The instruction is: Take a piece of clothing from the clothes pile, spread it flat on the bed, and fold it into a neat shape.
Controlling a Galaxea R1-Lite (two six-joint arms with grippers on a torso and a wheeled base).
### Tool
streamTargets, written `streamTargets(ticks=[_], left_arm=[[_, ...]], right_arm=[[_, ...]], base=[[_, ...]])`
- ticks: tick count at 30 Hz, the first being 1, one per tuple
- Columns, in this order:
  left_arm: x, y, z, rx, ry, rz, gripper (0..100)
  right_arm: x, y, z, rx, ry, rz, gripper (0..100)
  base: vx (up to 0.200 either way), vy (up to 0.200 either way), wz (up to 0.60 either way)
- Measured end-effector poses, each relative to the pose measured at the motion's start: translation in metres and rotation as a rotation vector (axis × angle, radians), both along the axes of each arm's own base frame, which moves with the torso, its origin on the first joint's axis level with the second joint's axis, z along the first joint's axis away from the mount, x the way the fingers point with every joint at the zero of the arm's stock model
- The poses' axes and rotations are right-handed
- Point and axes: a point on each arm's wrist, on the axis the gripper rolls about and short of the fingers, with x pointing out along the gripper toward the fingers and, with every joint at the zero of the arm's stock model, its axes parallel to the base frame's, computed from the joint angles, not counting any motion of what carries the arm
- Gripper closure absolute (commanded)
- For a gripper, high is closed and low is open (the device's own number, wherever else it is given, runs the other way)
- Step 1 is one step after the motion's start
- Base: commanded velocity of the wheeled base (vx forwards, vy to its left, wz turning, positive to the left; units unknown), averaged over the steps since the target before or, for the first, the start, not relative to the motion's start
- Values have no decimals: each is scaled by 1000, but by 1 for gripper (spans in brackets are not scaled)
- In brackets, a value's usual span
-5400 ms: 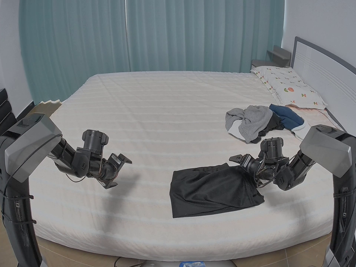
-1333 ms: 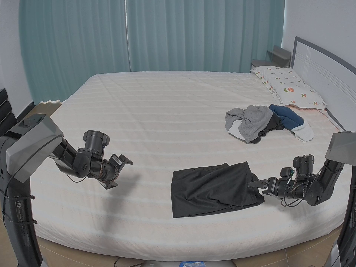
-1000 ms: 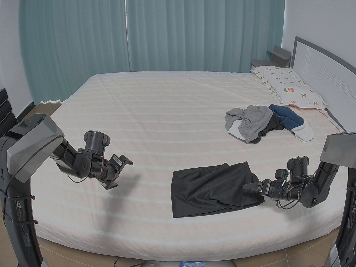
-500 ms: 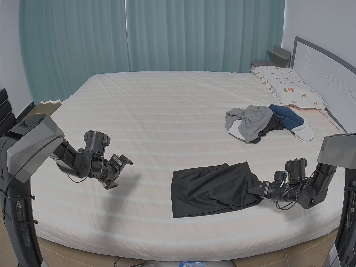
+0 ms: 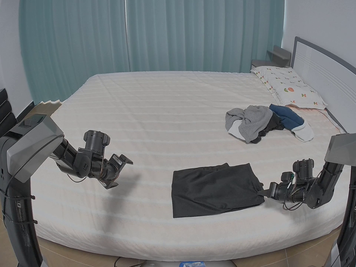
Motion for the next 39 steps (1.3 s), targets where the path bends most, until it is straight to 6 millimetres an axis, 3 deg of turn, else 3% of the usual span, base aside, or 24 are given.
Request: streamTargets(ticks=[18, 19, 30, 39], left_arm=[[0, 0, 0, -1, 2, 2, 0], [0, 0, 0, -1, 2, 1, 0], [0, 1, 0, -3, 3, 4, 0], [0, 1, 0, -4, 5, 5, 0]], right_arm=[[-8, -15, -7, -63, 0, 12, 100], [-8, -15, -7, -63, 1, 12, 0], [-2, -14, 2, -44, -40, 1, 0], [51, -2, 33, 78, -123, -121, 0]], base=[[0, 0, 0], [0, 0, 0], [0, 0, 0], [0, 0, 0]])
